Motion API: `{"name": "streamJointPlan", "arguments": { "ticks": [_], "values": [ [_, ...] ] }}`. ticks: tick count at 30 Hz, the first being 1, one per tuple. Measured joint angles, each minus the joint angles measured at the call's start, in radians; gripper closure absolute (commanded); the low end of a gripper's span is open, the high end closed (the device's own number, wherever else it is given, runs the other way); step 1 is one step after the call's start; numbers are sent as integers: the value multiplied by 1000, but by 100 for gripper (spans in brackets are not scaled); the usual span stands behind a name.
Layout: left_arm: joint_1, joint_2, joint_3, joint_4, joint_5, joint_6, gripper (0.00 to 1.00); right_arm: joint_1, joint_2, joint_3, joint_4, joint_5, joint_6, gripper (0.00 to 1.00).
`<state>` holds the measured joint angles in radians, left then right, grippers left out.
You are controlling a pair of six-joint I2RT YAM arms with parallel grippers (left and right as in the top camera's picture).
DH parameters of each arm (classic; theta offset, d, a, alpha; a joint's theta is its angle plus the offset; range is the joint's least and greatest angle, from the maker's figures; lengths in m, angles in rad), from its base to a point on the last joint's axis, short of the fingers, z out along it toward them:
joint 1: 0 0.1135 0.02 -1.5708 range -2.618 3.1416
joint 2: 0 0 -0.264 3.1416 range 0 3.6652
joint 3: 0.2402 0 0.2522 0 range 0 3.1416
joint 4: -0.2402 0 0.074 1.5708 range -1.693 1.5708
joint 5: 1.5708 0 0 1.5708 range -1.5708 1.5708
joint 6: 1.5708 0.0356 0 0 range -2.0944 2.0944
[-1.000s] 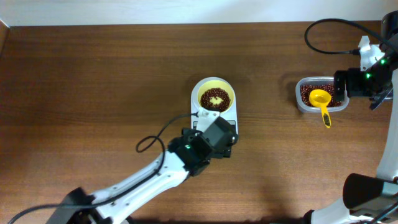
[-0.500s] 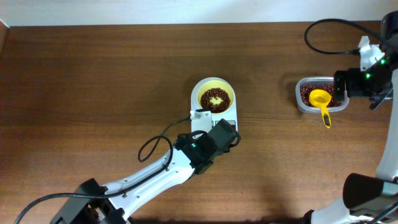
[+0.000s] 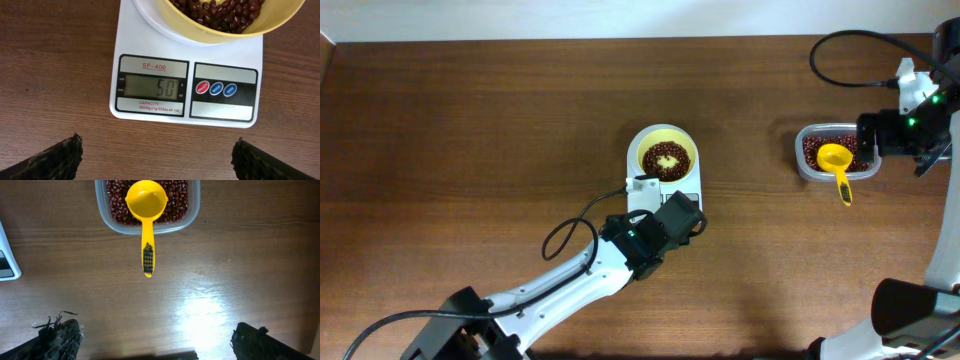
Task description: Scoop item into bowl and weigh 50g on scale
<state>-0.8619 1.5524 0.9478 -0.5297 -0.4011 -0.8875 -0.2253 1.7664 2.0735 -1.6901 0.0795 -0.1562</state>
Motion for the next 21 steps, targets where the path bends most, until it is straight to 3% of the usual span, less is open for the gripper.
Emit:
{"name": "streamJointPlan", "arguments": {
  "ticks": [15,21],
  "values": [
    [0,0,0,0,0,5,1,0,0,0,0,0,-1,1],
    [12,-23,0,-10,0,101,1,0,0,0,0,0,0,1]
  ]
}}
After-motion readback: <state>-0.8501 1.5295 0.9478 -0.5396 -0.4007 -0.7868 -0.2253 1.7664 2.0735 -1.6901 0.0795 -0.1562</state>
